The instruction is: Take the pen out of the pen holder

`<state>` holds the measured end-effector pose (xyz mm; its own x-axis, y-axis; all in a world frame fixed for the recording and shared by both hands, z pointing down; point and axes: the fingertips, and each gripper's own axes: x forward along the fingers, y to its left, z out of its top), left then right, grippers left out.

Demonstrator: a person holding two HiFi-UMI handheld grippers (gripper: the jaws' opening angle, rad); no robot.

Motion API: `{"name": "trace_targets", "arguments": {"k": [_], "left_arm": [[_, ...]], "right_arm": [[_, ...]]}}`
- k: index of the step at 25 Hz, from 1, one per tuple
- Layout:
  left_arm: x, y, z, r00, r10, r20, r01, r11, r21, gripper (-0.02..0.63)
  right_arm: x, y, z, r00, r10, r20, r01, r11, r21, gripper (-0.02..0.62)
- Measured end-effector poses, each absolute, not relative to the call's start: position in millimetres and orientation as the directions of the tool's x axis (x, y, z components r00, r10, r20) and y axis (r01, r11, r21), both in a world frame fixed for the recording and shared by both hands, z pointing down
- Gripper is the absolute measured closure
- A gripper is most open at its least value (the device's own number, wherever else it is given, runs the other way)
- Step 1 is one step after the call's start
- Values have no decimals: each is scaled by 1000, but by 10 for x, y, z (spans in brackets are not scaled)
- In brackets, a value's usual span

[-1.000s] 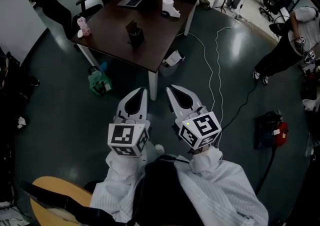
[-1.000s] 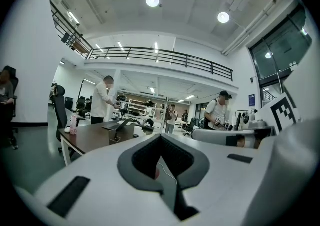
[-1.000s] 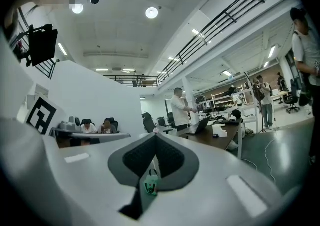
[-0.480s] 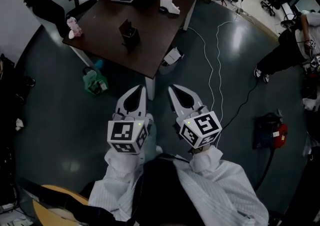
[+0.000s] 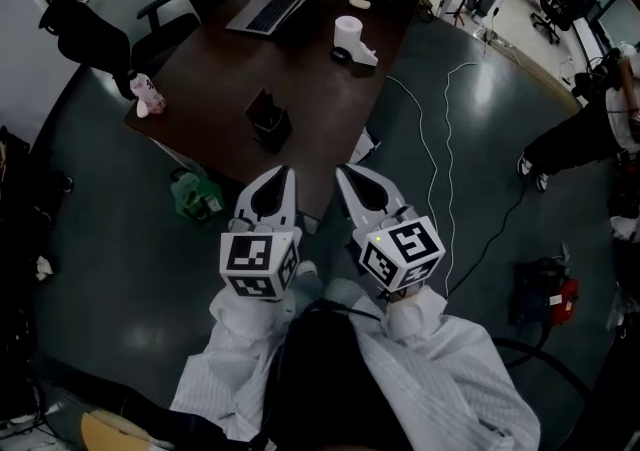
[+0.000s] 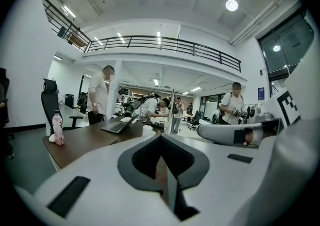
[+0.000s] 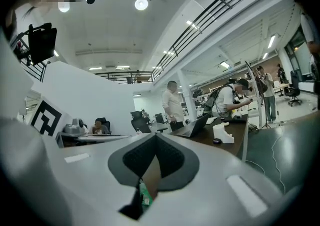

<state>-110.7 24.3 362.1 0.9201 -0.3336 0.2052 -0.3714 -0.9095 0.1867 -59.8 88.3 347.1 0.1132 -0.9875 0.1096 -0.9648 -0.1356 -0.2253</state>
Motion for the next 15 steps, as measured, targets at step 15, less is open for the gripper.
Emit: {"name": "trace_targets", "arguments": {"k": [15], "left_arm": [[-100, -1024, 4188, 769, -558, 312, -629, -750, 206, 601]], "right_arm": [[615, -468, 3903, -160, -966, 202, -959, 103, -266, 594]]}}
